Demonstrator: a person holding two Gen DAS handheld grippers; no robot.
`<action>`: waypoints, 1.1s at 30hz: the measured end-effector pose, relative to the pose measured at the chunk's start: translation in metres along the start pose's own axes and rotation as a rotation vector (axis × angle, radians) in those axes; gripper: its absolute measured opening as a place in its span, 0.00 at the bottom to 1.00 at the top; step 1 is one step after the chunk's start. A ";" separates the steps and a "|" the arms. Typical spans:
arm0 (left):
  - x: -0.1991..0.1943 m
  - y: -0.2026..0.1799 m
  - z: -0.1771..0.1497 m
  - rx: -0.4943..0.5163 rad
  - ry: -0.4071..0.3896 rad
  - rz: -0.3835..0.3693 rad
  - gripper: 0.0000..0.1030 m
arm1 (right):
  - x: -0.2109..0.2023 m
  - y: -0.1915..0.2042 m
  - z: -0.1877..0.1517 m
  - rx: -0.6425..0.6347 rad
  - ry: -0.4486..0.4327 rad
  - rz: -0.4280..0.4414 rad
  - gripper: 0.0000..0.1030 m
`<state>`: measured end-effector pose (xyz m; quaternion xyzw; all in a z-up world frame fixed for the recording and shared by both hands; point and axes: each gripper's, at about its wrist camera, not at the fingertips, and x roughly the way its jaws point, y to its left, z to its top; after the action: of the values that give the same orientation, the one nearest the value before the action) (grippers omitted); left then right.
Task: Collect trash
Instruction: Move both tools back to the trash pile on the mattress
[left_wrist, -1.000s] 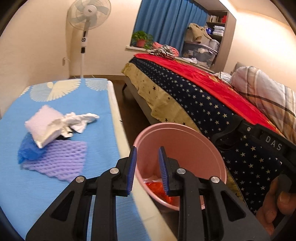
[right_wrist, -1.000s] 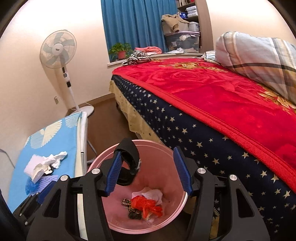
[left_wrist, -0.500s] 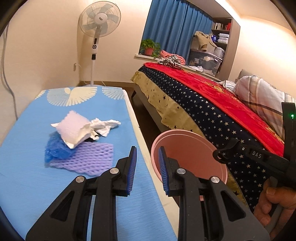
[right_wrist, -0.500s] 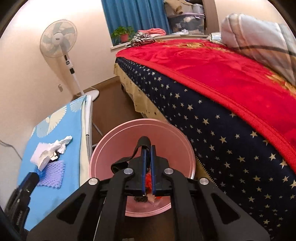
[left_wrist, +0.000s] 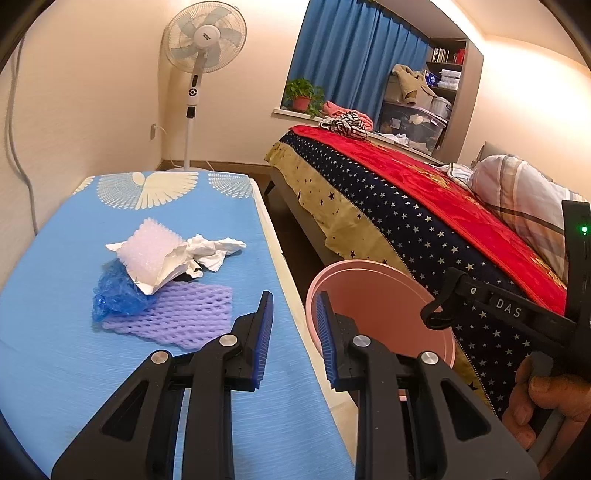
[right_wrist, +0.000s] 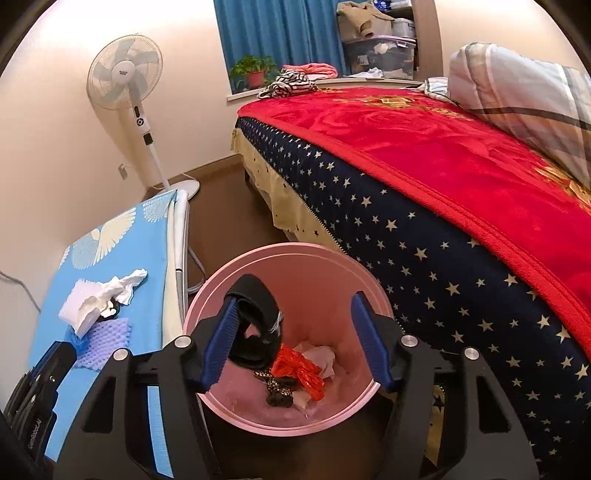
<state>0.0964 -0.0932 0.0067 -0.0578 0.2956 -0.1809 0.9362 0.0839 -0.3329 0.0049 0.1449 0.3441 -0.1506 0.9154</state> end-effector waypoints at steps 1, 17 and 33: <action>0.000 0.000 0.000 -0.001 0.000 0.001 0.24 | 0.005 0.002 -0.001 -0.015 0.025 0.004 0.17; 0.009 0.004 -0.001 -0.015 0.010 0.003 0.24 | 0.037 0.005 -0.012 -0.027 0.166 -0.029 0.38; 0.015 0.014 -0.001 -0.027 -0.019 0.048 0.24 | 0.035 0.023 -0.009 -0.011 0.088 0.076 0.32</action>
<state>0.1110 -0.0852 -0.0053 -0.0652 0.2907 -0.1538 0.9421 0.1120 -0.3150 -0.0214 0.1592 0.3791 -0.1072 0.9052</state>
